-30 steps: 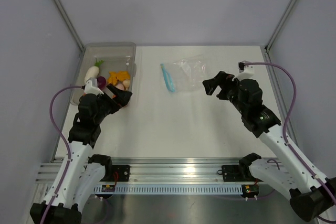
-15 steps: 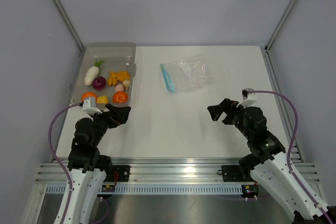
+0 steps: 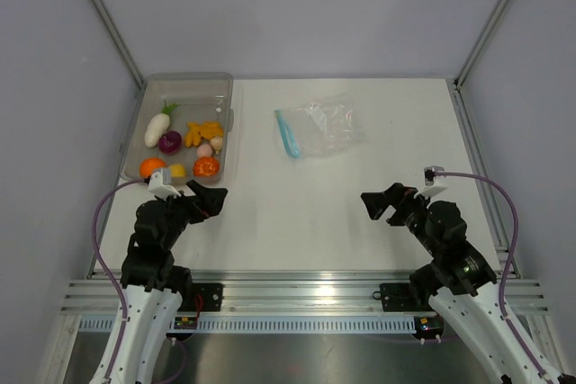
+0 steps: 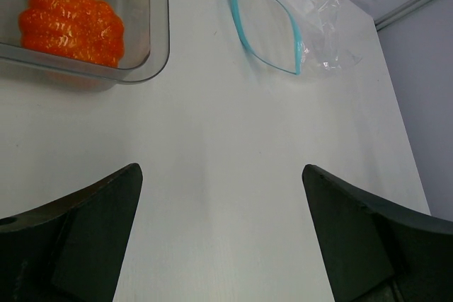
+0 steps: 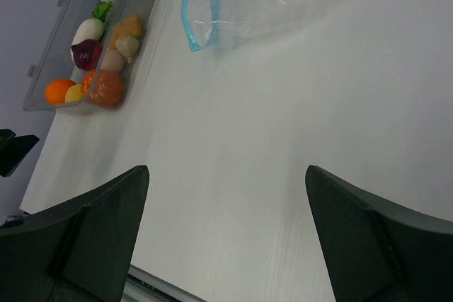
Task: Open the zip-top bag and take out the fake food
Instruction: Reset both arms
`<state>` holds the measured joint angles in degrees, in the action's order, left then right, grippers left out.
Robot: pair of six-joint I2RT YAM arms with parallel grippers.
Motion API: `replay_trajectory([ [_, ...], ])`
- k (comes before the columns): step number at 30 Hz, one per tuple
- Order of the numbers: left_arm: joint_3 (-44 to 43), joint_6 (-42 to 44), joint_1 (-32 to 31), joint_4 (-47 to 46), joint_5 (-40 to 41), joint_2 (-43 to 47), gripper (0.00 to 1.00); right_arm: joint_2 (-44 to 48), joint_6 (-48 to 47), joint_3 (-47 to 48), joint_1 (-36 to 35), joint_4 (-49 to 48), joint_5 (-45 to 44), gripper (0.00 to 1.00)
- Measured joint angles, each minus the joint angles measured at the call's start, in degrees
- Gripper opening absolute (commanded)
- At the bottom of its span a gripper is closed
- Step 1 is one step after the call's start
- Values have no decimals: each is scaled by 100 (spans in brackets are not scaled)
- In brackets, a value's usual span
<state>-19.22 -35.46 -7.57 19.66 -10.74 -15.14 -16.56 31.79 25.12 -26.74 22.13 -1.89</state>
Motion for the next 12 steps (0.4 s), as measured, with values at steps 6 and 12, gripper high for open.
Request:
replay_trajectory([
  [6, 0, 9, 0, -4, 0, 2, 99, -219, 15, 2, 0, 39, 0, 100],
  [12, 0, 11, 0, -4, 0, 7, 99, -232, 59, 2, 0, 48, -2, 99],
])
